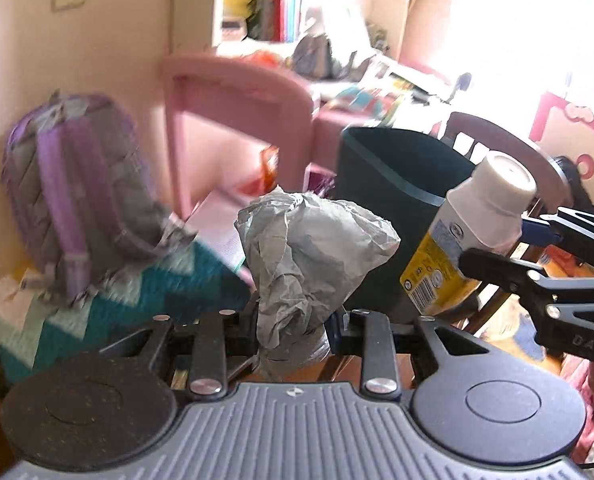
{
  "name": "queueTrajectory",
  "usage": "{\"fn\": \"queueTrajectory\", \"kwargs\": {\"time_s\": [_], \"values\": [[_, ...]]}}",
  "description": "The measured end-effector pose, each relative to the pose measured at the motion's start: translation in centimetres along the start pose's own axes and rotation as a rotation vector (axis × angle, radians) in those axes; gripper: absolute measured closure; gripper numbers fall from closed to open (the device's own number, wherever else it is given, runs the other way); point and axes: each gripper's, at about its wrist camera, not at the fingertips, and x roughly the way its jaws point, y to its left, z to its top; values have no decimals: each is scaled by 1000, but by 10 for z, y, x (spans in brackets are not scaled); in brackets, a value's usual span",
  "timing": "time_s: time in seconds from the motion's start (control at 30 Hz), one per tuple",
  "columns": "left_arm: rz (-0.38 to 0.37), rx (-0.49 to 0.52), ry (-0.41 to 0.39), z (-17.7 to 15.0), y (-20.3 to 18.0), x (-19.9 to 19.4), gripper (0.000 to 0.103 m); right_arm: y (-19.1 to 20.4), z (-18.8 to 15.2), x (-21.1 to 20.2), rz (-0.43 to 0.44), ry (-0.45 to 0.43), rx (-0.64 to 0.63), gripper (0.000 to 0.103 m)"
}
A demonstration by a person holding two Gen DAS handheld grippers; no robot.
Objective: Collect trash
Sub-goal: 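Carry the grey paper and yogurt bottle with both tools over the green bin, then open both tools to drop the paper and bottle into the green bin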
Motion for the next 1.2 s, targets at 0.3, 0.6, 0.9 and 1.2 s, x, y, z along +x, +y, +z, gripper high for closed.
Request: {"fn": "queueTrajectory", "kwargs": {"time_s": [0.3,0.6,0.9,1.2], "values": [[-46,68,-126,86,-72,0,73,-82,39,-2,-201,-64,37,55],[-76,141,-103,135,-145,76,73,-148,16,38,-243,18,120,55],[-38,131,84,137,-159,176,73,-168,-14,82,-210,159,123,55],[-15,167,211,131,-167,221,73,-176,-23,96,-181,270,100,53]]}}
